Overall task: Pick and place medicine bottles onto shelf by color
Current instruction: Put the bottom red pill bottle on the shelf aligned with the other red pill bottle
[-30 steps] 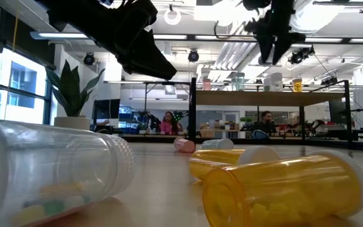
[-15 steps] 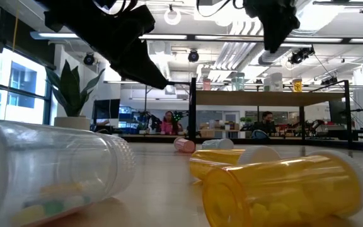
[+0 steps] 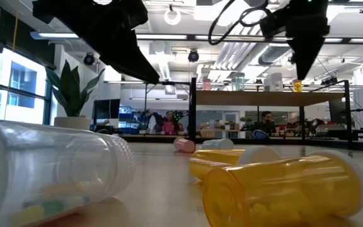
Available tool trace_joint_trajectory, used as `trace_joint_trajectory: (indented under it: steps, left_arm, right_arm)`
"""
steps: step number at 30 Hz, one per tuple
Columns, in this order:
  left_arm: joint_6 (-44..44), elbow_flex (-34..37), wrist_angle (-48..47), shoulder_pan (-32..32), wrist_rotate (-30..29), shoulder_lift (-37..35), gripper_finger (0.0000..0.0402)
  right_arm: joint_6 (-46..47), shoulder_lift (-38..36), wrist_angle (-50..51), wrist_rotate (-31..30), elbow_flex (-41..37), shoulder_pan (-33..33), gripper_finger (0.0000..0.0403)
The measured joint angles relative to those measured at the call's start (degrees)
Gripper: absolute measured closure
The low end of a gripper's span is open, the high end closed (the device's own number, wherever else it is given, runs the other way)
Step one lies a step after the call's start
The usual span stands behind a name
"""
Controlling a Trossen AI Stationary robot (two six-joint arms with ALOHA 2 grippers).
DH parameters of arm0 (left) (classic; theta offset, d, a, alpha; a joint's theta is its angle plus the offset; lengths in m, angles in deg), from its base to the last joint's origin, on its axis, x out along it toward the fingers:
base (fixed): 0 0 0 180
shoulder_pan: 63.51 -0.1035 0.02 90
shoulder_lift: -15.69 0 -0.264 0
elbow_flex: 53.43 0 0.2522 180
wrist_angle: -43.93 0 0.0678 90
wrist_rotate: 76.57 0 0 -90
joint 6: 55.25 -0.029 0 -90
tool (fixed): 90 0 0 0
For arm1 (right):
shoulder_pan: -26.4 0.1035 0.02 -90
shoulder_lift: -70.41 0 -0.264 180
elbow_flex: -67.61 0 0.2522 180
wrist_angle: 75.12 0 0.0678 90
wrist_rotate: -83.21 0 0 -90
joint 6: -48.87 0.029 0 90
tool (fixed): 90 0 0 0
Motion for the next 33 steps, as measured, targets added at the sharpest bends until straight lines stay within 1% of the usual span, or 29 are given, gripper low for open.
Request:
trace_joint_trajectory:
  steps: [2,5,9,11,13,17,21,24,29,33]
  left_arm:
    - [1.0,0.0,0.0,0.0,0.3,0.0,0.0206]
    - [4.1,0.0,-1.5,0.0,2.8,0.0,0.0206]
    - [11.6,0.0,-9.6,1.0,9.7,-1.8,0.0206]
    - [16.5,0.0,-14.1,2.5,11.7,-2.2,0.0206]
    - [20.9,0.2,-18.2,4.6,11.7,-3.1,0.0206]
    - [28.5,0.0,-22.3,9.6,11.4,-4.6,0.0206]
    - [31.4,0.0,-23.0,15.7,10.3,-4.7,0.0206]
    - [33.9,0.0,-23.6,20.1,10.2,-4.7,0.0206]
    - [42.6,0.0,-25.0,26.1,10.4,-4.7,0.0206]
    - [47.0,0.0,-25.7,29.7,12.8,-5.4,0.0206]
  right_arm:
    - [1.8,0.0,-1.6,-0.2,-1.1,2.2,0.0230]
    - [4.9,0.0,-4.2,-1.6,-1.7,5.3,0.0230]
    - [6.2,0.0,-8.4,-7.2,-1.8,9.3,0.0230]
    - [6.2,0.0,-10.4,-9.7,-1.8,10.7,0.0230]
    - [6.2,0.0,-12.6,-11.7,-1.8,11.8,0.0230]
    - [6.2,0.0,-16.6,-16.2,-1.8,13.4,0.0230]
    - [6.2,0.0,-18.7,-21.1,-1.8,14.1,0.0230]
    - [6.2,0.0,-18.7,-22.4,-1.8,14.2,0.0230]
    - [6.2,0.0,-20.2,-24.1,-2.1,14.2,0.0230]
    - [6.2,0.0,-20.8,-24.8,-2.4,14.2,0.0230]
